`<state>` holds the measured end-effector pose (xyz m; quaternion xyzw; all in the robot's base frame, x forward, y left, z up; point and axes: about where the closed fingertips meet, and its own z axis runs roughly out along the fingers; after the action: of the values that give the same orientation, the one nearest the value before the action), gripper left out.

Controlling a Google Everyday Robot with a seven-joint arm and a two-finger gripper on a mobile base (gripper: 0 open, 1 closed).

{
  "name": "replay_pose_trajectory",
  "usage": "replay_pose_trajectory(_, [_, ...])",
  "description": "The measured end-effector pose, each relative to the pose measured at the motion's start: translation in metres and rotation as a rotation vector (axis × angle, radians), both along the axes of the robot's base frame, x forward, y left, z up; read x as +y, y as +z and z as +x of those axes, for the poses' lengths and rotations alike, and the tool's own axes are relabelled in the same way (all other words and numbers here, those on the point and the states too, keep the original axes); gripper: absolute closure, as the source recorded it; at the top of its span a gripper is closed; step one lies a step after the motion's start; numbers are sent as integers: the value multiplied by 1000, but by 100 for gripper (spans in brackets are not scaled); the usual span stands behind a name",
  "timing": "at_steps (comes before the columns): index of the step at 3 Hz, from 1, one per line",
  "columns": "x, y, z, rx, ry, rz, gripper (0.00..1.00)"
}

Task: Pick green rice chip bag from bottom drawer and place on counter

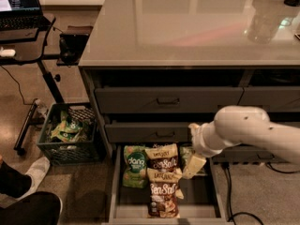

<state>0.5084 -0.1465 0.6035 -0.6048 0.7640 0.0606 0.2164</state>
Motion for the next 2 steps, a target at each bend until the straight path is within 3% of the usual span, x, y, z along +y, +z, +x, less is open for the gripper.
replay_pose_trajectory(1, [15,-60,24,-34,17,33,0])
replay_pose_trajectory(2, [47,-115,55,-18,50,41,0])
